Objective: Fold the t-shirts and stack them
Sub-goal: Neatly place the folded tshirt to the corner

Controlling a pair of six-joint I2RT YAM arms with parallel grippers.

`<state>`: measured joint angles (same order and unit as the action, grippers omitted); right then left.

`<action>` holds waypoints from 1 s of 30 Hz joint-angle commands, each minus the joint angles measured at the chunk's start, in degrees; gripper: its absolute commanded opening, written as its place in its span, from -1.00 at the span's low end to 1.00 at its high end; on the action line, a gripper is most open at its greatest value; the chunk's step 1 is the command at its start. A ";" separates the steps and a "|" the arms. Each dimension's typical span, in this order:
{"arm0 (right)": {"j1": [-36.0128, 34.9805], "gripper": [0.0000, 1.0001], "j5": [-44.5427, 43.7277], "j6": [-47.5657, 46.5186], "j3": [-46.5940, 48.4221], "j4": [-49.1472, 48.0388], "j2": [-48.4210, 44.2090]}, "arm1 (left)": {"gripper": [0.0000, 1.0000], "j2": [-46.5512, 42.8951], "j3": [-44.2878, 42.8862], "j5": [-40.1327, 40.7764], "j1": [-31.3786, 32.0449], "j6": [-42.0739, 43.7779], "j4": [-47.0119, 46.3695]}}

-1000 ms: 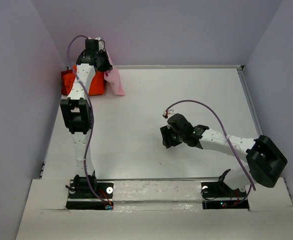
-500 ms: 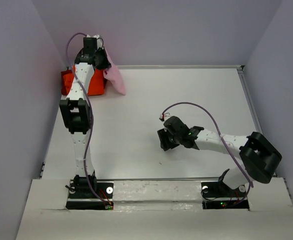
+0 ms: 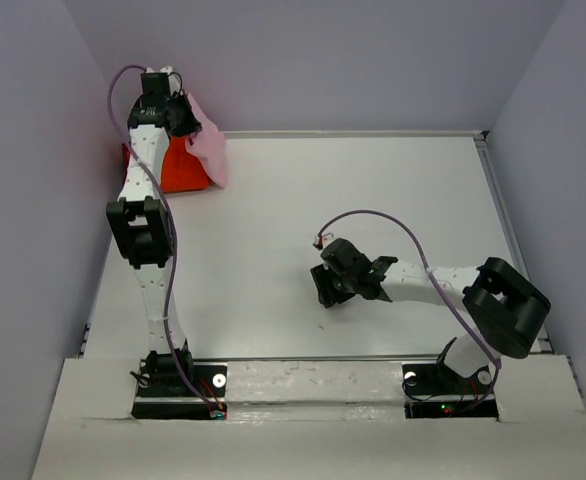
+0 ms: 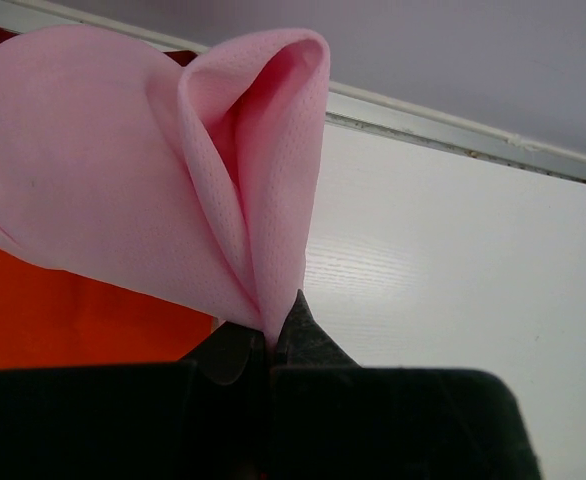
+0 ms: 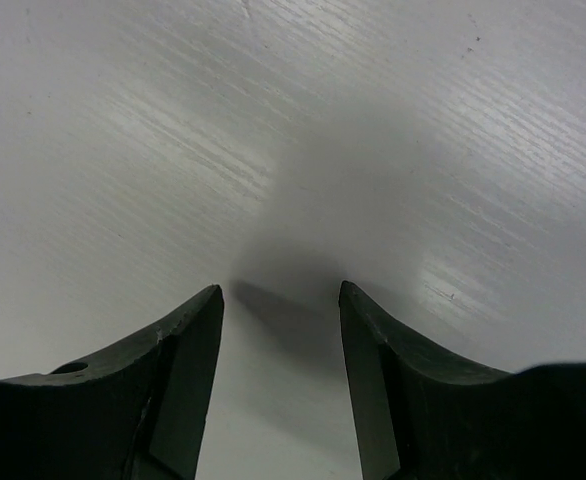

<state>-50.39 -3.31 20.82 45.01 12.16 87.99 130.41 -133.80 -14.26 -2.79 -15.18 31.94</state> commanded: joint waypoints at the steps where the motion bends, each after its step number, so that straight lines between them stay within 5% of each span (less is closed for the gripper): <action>1: -0.76 0.11 0.50 0.63 0.69 -3.28 1.66 | -1.00 -4.64 -3.49 -2.53 1.20 -0.47 -2.85; 30: -2.96 0.10 1.46 1.59 1.57 -5.57 7.90 | -1.00 -10.70 -2.08 -1.91 -0.73 -2.05 -2.68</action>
<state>-52.58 -3.05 21.43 47.11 4.99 92.95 125.38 -134.65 -14.96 -3.11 -17.06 31.42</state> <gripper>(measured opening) 0.550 0.059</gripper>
